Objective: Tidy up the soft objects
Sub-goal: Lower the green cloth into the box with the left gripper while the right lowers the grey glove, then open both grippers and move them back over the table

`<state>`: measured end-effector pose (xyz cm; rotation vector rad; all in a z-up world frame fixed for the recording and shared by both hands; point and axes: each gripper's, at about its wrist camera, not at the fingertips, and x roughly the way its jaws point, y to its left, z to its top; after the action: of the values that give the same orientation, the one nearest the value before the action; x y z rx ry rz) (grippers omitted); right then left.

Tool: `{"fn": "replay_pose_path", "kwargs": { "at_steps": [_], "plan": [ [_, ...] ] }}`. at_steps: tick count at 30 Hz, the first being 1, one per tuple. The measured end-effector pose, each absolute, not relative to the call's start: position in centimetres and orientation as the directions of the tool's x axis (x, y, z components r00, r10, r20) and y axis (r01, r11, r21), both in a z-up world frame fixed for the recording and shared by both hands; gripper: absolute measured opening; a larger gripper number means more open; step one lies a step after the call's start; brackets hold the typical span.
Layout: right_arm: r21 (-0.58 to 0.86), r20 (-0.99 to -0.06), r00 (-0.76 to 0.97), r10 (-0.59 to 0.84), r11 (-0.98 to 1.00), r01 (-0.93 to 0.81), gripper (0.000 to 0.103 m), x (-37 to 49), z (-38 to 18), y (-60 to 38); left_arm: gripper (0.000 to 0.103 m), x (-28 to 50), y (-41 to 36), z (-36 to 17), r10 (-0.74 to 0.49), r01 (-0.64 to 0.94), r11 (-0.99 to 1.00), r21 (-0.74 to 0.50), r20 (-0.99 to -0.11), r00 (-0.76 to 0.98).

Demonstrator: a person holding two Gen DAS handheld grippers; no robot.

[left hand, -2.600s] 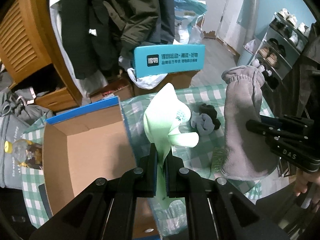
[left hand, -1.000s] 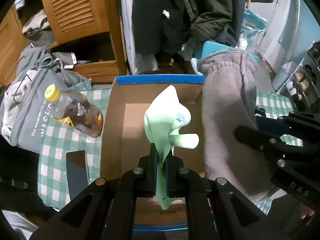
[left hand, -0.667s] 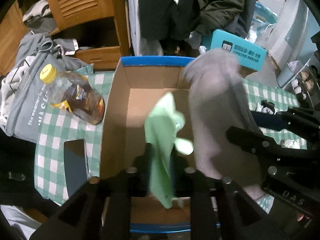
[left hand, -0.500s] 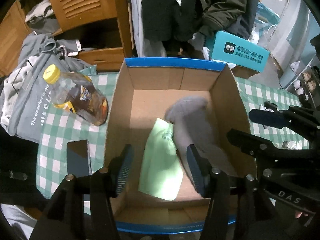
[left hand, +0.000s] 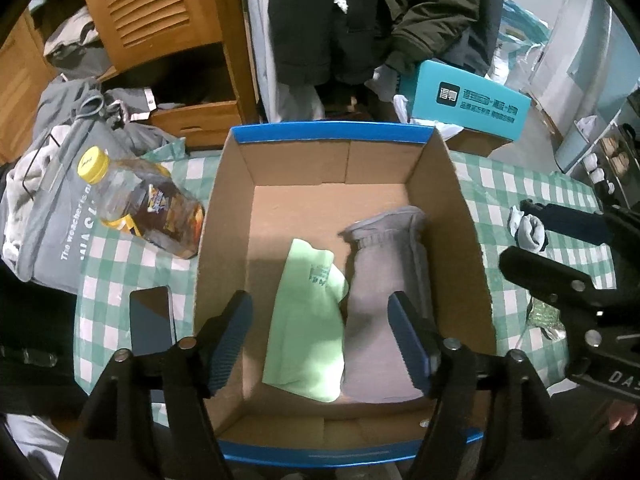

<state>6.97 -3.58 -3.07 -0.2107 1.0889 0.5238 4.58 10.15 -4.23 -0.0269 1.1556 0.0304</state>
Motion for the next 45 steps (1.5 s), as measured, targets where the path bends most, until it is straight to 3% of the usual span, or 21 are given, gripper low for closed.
{"fn": "replay_pose_path", "kwargs": {
  "at_steps": [7, 45],
  "plan": [
    [0.07, -0.877, 0.389, 0.281, 0.876, -0.477, 0.065, 6.6, -2.1, -6.1, 0.079, 4.8, 8.5, -3.7, -0.011, -0.008, 1.0, -0.015, -0.913, 0.409],
    [0.053, -0.906, 0.404, 0.128, 0.98, -0.192, 0.066, 4.9, -4.8, -26.2, 0.081, 5.9, -9.3, -4.3, -0.106, 0.3, 0.954, 0.009, -0.925, 0.366]
  ]
}}
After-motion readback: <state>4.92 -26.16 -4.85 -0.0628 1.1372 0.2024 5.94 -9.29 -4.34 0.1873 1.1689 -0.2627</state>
